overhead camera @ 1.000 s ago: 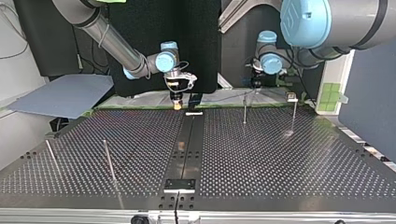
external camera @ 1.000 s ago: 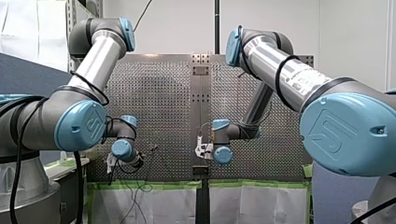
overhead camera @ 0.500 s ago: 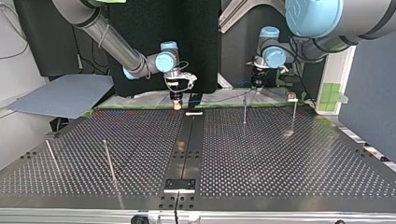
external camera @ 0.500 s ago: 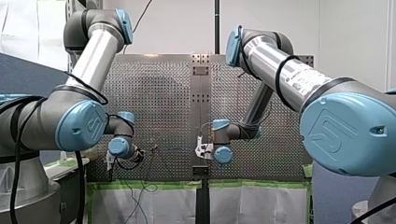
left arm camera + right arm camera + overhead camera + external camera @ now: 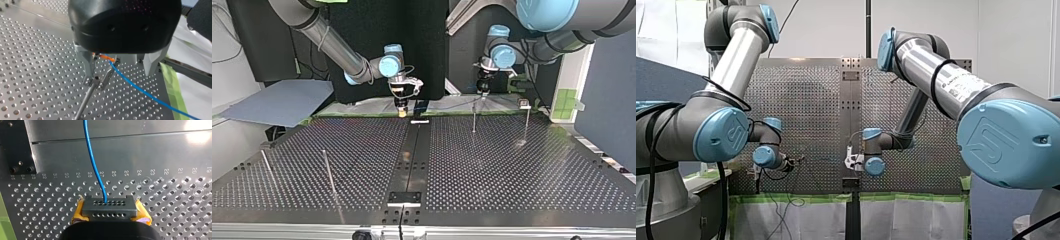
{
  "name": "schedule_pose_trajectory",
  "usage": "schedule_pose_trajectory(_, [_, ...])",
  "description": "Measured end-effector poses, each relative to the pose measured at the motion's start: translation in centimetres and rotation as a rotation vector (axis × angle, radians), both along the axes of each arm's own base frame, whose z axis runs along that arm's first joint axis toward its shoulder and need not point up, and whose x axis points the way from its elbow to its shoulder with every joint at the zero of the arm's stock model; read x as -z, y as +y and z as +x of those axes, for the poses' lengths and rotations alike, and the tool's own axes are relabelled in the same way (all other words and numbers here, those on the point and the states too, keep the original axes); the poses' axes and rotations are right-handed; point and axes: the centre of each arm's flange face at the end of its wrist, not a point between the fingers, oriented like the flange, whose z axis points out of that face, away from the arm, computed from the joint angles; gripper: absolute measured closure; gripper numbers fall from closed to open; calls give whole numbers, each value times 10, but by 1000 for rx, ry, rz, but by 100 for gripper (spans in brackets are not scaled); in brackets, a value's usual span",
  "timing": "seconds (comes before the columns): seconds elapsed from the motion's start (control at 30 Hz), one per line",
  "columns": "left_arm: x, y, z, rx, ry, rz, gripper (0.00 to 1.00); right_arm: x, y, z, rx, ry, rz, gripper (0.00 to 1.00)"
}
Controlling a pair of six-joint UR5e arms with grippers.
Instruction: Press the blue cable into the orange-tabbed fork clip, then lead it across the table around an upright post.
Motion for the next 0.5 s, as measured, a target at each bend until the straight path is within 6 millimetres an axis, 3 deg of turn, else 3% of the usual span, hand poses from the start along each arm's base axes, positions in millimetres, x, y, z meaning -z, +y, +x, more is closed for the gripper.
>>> schedule_pose_trajectory(0.5, [-1,-6,0,11,-23,1,0,1,0,-1,1,0,3,100])
